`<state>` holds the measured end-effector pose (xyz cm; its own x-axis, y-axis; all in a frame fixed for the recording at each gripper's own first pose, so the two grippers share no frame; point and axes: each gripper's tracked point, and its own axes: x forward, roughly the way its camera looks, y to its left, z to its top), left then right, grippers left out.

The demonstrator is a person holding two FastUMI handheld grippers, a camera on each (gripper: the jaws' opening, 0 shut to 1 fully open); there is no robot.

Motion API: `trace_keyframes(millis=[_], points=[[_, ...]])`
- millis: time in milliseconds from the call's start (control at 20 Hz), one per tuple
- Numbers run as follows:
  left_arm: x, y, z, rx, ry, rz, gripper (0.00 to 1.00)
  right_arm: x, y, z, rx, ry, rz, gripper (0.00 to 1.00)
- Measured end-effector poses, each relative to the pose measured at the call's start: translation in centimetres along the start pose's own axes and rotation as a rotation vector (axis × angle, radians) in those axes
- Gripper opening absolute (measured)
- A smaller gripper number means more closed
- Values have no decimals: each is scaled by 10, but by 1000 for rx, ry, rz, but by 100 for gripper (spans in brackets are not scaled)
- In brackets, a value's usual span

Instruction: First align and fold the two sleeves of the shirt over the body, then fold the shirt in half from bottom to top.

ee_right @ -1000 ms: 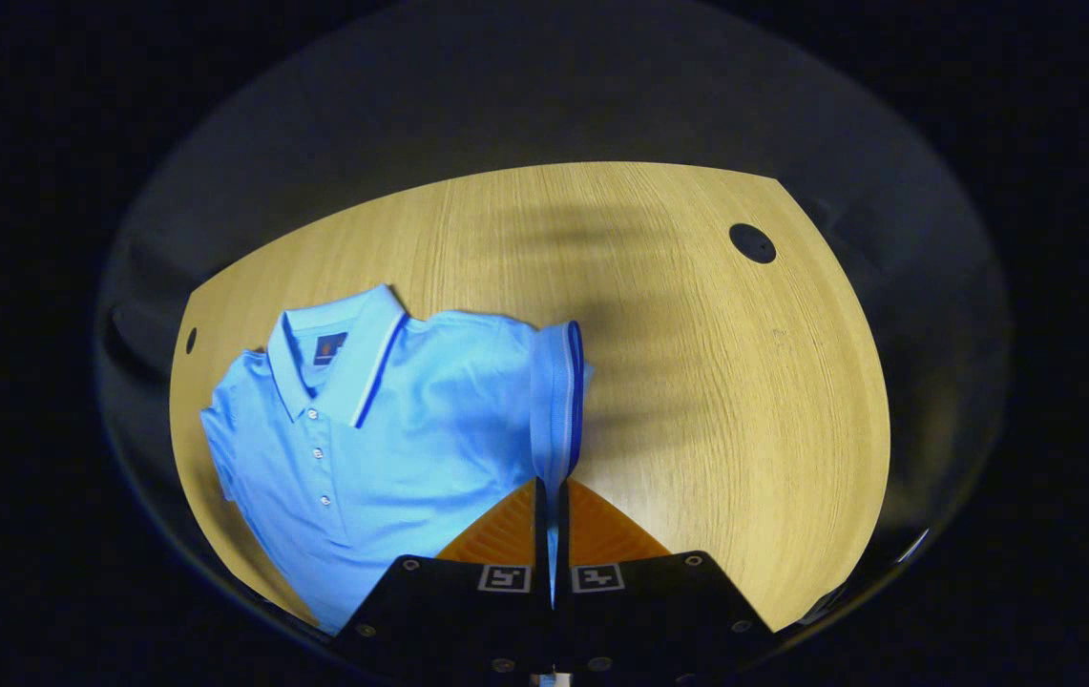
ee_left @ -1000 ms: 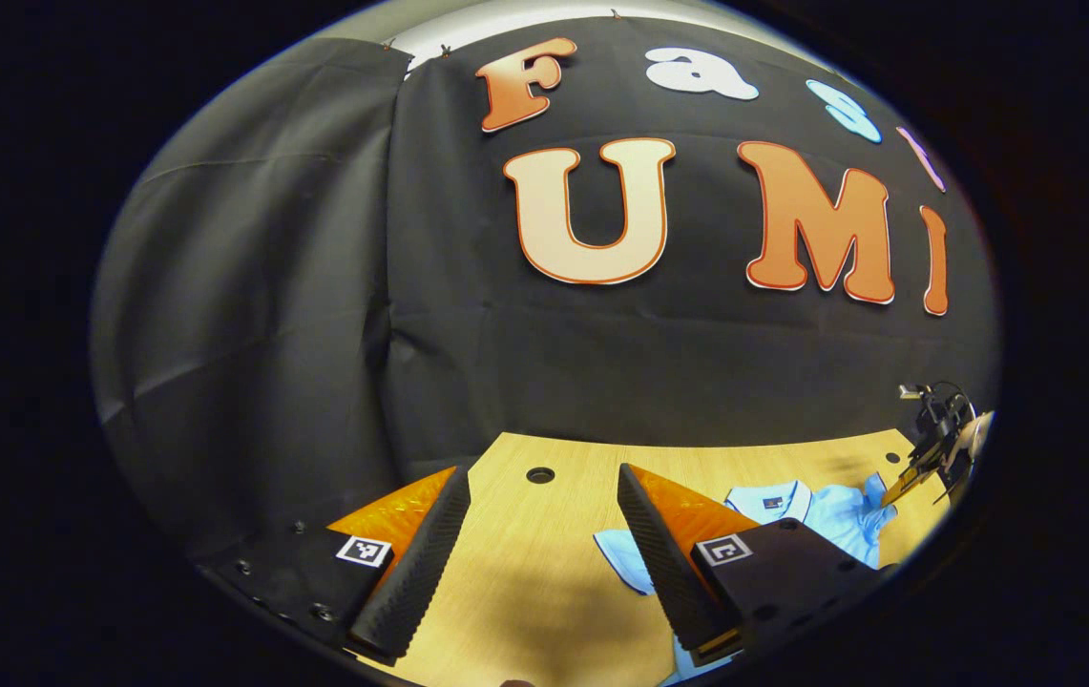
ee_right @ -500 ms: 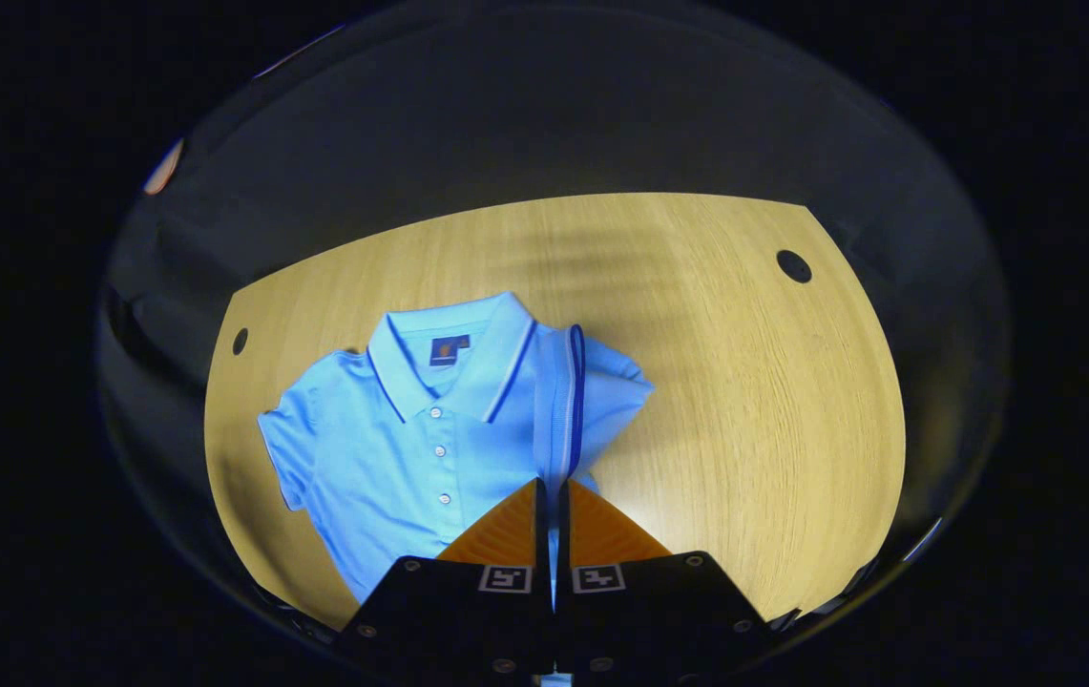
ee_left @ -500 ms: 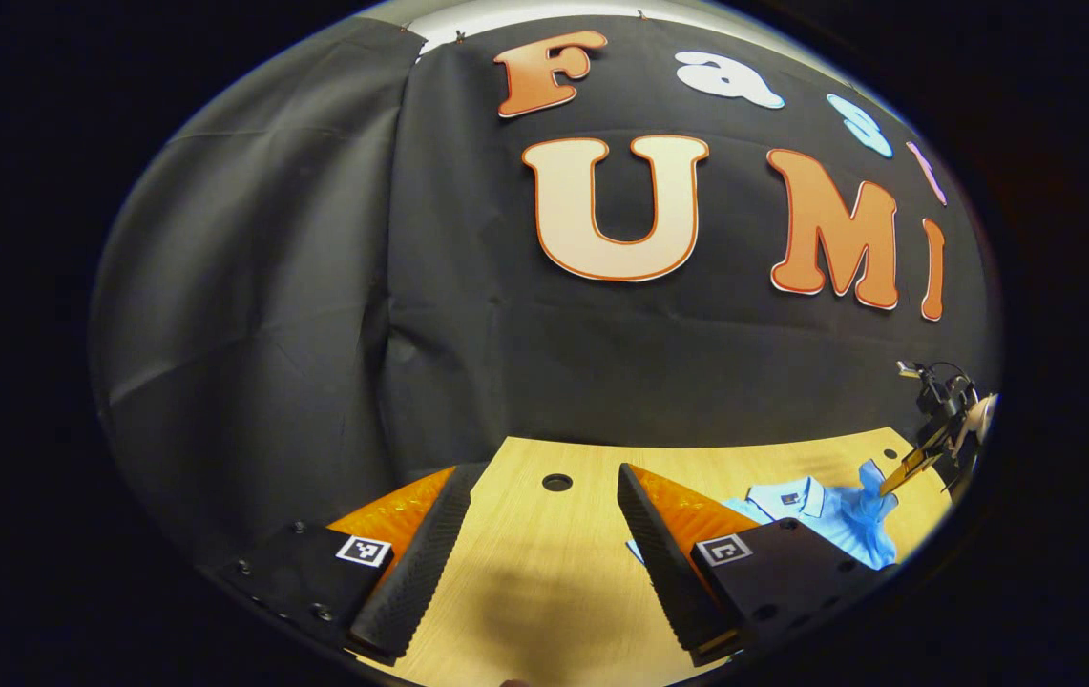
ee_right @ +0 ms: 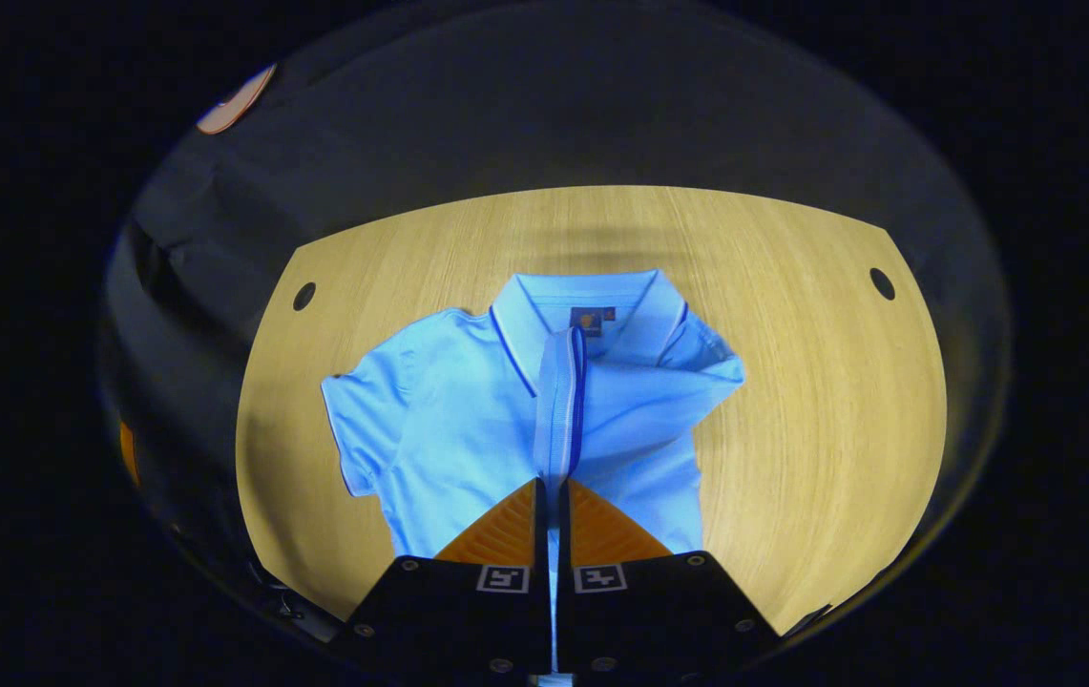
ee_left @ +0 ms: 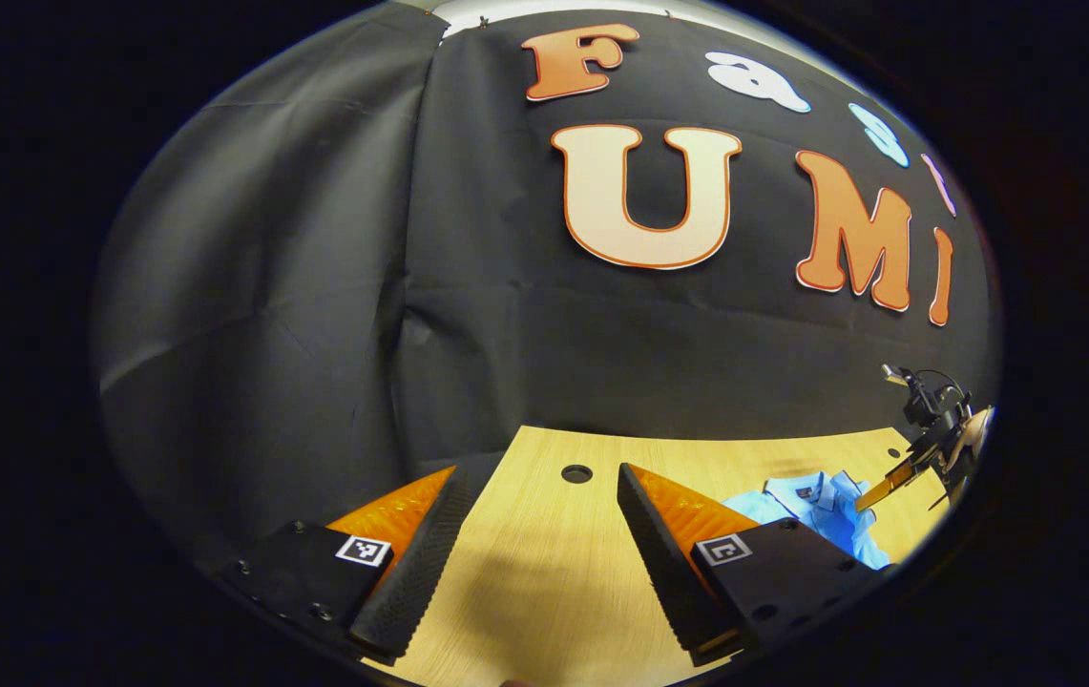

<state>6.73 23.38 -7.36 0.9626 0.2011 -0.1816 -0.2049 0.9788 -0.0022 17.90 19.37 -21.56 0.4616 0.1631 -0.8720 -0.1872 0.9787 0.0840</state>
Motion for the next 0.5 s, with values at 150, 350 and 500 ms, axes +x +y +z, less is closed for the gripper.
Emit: trace_keyframes(millis=[150, 350, 500], points=[[3, -1, -4, -5, 12, -6, 100, 9, 23, -1, -13, -13, 47, 8], [6, -12, -6, -16, 24, -24, 100, 6, 51, -5, 28, -5, 125, 34], [9, -30, -8, 1, 38, -45, 100, 0, 55, 1, 62, -53, 144, 65]])
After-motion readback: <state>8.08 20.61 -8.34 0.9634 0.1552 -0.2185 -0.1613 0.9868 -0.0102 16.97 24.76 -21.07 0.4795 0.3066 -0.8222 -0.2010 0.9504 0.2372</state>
